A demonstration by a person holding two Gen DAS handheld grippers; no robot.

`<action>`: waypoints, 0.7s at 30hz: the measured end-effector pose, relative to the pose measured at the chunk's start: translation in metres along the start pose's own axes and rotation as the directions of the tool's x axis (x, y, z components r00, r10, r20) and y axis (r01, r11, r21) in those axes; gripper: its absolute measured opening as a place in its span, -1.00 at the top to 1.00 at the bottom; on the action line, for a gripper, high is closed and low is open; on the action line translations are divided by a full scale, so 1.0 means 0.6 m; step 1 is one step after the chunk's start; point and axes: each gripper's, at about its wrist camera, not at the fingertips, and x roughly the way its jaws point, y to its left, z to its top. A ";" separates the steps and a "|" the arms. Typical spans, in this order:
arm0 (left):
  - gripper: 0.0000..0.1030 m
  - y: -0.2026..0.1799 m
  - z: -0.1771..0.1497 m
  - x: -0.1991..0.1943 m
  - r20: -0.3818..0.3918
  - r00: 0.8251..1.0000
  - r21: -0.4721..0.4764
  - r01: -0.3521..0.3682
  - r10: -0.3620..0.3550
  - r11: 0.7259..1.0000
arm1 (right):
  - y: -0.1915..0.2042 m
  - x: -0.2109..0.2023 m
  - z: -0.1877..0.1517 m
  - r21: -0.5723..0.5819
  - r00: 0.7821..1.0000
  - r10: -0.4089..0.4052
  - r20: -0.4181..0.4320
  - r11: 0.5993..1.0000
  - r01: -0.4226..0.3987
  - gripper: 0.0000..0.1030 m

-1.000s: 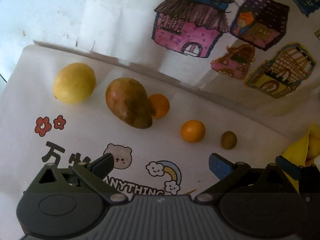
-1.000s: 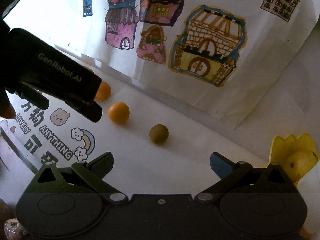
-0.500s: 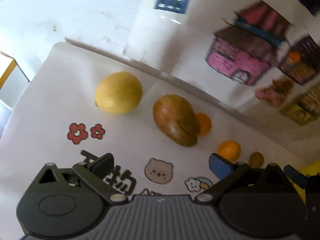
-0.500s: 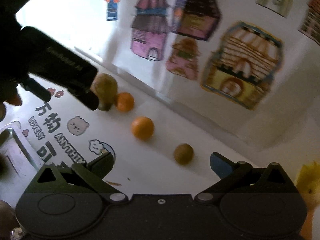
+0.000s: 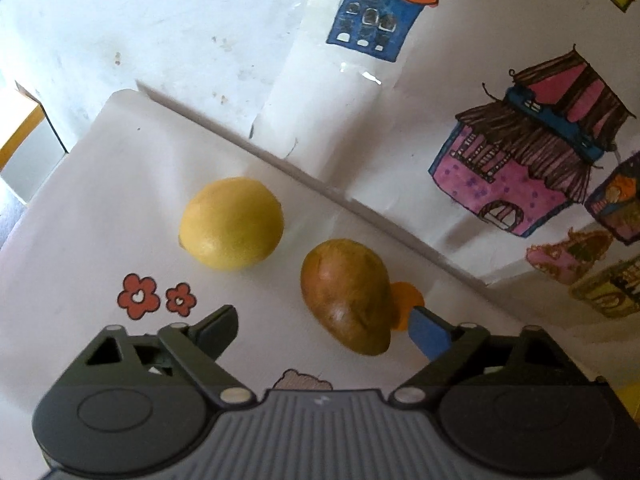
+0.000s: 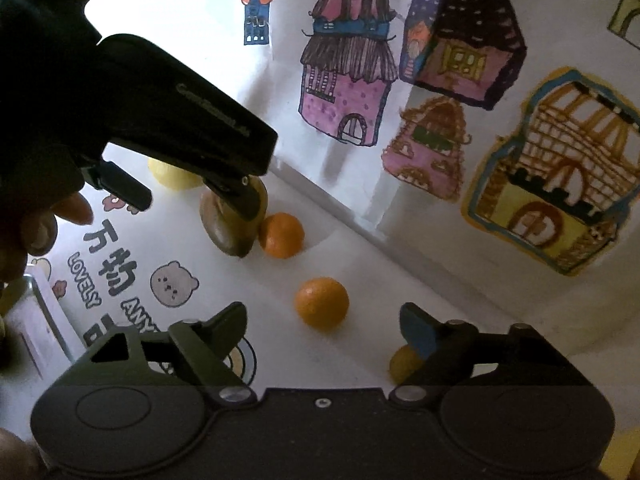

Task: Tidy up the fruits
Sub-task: 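Grasp the brown mango with left gripper while right gripper grasps an orange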

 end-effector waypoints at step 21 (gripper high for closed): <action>-0.13 0.028 0.026 0.034 -0.017 0.994 -0.185 0.105 -0.110 0.977 | -0.002 0.034 -0.002 0.084 0.999 0.038 -0.036 0.996 -0.035 -0.22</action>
